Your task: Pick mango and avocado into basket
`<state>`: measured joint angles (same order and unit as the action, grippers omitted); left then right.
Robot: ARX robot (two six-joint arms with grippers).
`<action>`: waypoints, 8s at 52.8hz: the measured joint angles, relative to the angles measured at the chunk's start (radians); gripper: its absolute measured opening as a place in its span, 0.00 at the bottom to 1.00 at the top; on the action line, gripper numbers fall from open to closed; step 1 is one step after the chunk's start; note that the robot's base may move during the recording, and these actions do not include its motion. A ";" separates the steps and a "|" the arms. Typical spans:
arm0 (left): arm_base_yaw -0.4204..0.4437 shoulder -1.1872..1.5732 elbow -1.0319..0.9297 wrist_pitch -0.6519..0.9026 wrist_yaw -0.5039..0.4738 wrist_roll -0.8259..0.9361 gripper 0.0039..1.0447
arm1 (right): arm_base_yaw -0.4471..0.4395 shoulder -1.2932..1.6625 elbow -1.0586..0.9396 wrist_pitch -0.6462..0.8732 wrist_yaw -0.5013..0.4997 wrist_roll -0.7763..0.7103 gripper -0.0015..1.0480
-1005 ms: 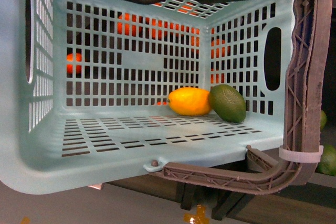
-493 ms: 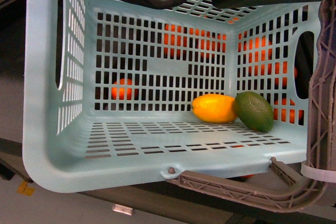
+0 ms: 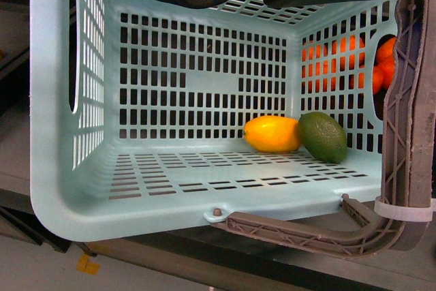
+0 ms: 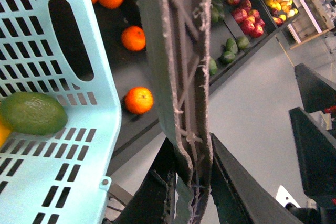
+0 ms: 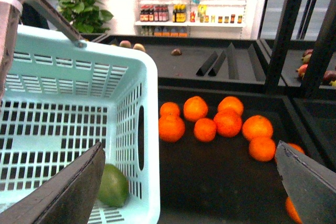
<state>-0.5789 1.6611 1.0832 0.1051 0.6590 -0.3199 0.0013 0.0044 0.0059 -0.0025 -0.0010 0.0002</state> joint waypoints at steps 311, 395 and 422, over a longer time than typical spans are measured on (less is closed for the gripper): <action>0.193 0.997 1.159 -0.091 -1.082 -1.421 0.13 | -0.002 0.000 0.000 0.000 -0.001 0.000 0.93; 0.218 0.975 1.031 0.010 -0.972 -1.337 0.13 | -0.002 0.000 0.000 0.000 -0.001 0.000 0.93; 0.215 0.940 0.983 -0.054 -0.951 -1.341 0.12 | -0.002 0.000 0.000 0.000 -0.001 0.000 0.93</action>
<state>-0.3637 2.6007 2.0663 0.0509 -0.2920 -1.6611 -0.0006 0.0044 0.0055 -0.0021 -0.0017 0.0002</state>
